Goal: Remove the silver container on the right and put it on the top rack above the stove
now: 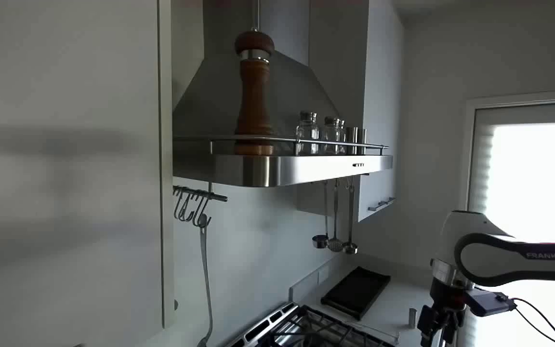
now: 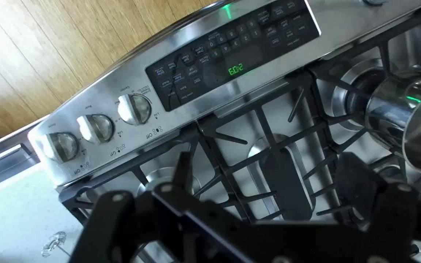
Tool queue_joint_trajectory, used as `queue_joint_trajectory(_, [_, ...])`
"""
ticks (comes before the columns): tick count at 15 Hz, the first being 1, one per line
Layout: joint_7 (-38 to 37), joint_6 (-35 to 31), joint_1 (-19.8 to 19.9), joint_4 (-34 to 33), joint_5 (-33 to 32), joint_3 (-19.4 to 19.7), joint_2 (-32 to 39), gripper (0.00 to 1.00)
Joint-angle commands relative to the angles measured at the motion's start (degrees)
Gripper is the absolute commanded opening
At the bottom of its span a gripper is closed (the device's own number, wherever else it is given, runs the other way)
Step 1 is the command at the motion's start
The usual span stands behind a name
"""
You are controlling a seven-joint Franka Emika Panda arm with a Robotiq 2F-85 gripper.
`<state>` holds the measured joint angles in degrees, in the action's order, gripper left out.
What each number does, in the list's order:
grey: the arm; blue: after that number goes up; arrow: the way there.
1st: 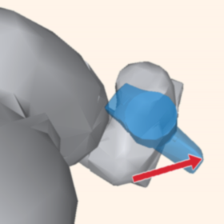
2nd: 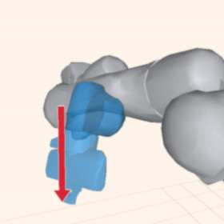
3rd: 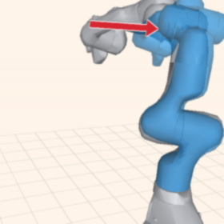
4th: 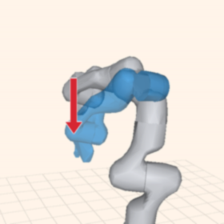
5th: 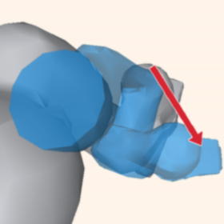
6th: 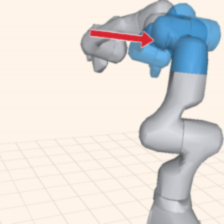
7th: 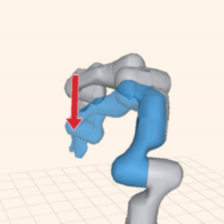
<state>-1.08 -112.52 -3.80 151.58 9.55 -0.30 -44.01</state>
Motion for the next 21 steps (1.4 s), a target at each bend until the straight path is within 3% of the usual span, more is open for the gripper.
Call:
queue_joint_trajectory(1, [0.2,0.2,0.3,-0.1,0.2,-0.3,0.1,1.0])
queue_joint_trajectory(7, [0.2,0.2,0.3,-0.1,0.2,-0.3,0.1,1.0])
queue_joint_trajectory(11, [1.5,1.6,5.3,-3.5,-3.3,3.6,2.4,1.0])
queue_joint_trajectory(14, [1.2,1.2,9.7,-7.4,-8.6,5.4,6.2,1.0])
queue_joint_trajectory(21, [0.2,-3.1,13.4,-15.2,-17.4,6.0,19.0,1.0])
